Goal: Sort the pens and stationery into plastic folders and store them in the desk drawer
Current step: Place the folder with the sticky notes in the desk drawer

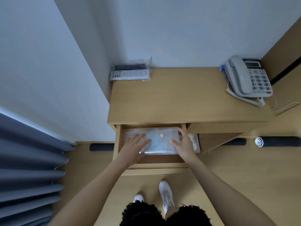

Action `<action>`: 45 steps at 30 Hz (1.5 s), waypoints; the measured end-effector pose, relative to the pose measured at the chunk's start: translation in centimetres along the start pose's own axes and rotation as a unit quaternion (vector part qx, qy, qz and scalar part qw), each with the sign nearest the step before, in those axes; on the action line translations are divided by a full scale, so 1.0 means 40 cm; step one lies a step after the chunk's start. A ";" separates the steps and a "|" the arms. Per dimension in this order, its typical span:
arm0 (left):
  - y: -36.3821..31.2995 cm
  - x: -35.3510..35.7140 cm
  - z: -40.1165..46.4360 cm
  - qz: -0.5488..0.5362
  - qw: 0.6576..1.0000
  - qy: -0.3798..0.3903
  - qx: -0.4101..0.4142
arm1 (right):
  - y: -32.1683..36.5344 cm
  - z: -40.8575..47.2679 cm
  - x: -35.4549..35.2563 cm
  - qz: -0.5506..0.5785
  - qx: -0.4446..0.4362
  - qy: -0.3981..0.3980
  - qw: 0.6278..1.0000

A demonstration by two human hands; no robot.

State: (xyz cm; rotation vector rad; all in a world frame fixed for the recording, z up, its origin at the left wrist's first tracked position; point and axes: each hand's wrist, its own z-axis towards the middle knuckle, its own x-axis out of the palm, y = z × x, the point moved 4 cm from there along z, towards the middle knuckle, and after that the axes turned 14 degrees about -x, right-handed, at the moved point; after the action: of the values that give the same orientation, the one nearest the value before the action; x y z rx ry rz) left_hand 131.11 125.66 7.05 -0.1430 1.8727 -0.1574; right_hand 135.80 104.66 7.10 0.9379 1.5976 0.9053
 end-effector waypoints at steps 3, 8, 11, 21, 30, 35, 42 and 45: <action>-0.005 0.015 0.007 0.010 1.000 -0.004 -0.011 | -0.003 0.003 0.015 -0.086 -0.018 0.016 0.996; 0.002 0.034 0.012 0.008 1.000 -0.005 -0.006 | -0.004 0.000 0.047 -0.295 -0.070 0.048 0.952; 0.004 0.038 0.009 -0.019 1.000 -0.013 -0.013 | -0.008 -0.008 0.064 -0.326 -0.104 0.059 0.938; -0.001 0.045 0.004 0.011 0.999 -0.025 -0.028 | 0.006 -0.016 0.094 -0.425 -0.240 0.235 0.840; -0.003 0.050 0.013 0.095 0.994 -0.044 -0.012 | 0.004 -0.005 0.099 -0.457 -0.306 0.229 0.803; -0.008 0.046 0.010 0.097 0.995 -0.033 -0.010 | -0.008 0.004 0.105 -0.455 -0.315 0.189 0.811; 0.001 0.044 0.029 0.085 0.996 -0.036 -0.012 | -0.005 0.015 0.106 -0.466 -0.305 0.188 0.809; 0.003 0.047 0.029 0.094 0.994 -0.058 -0.004 | -0.014 0.014 0.104 -0.457 -0.309 0.180 0.814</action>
State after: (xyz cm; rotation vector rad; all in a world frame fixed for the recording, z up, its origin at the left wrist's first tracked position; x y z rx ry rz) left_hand 131.64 125.42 4.92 0.0187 1.7607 -0.0111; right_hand 135.58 108.24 4.88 -0.4957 1.6175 0.8082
